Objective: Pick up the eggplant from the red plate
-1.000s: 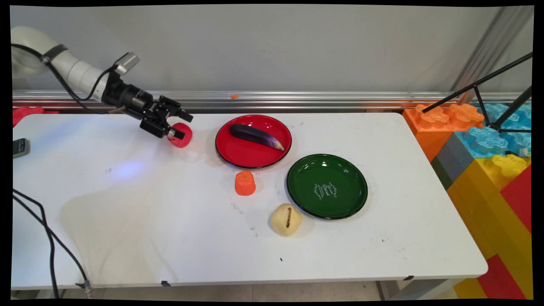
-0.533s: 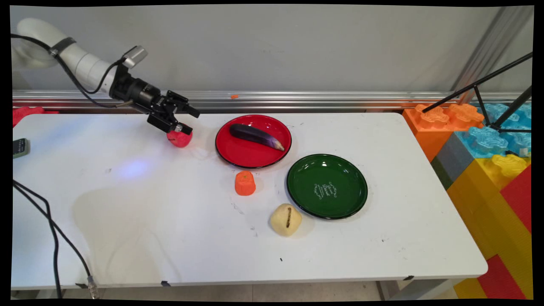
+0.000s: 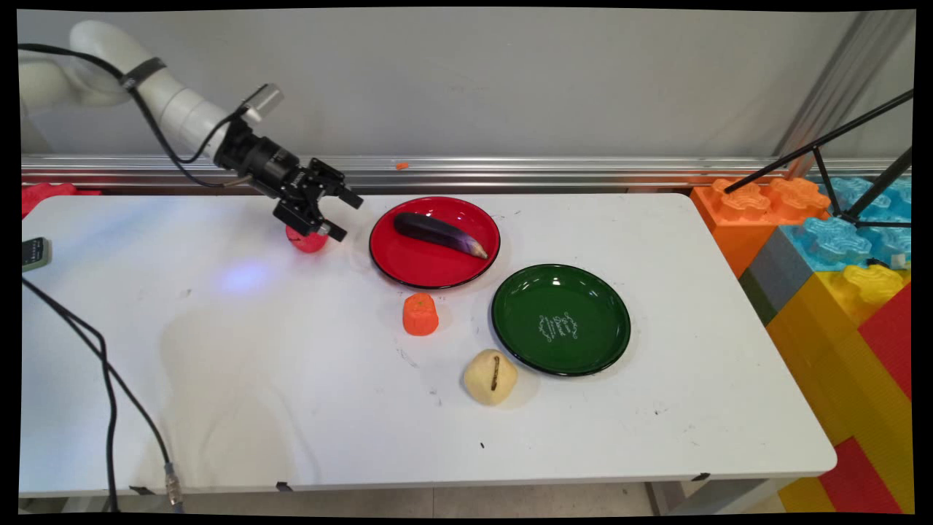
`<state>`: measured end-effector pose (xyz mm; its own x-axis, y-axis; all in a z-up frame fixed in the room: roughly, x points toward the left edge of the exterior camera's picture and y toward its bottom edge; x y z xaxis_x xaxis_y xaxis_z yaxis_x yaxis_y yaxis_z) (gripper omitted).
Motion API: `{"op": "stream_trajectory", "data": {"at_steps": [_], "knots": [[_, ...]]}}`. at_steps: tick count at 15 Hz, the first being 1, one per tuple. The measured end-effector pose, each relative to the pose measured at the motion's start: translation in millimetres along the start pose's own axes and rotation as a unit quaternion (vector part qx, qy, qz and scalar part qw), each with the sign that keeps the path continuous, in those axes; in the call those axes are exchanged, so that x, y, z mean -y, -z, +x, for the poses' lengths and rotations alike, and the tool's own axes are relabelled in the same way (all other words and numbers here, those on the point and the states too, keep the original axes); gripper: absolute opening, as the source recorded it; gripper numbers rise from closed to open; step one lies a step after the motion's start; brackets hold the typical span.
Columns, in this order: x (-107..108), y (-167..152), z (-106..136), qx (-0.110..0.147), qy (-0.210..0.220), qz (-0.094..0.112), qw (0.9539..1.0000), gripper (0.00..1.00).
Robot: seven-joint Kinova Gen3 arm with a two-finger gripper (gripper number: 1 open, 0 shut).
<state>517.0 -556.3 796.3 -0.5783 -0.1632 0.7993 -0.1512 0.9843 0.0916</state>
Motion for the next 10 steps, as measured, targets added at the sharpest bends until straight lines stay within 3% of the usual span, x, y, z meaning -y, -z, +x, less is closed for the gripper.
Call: {"op": "stream_trajectory", "data": {"at_steps": [10], "knots": [[42.3,-51.0,53.4,0.034,-0.046,0.001,0.9984,1.00]]}}
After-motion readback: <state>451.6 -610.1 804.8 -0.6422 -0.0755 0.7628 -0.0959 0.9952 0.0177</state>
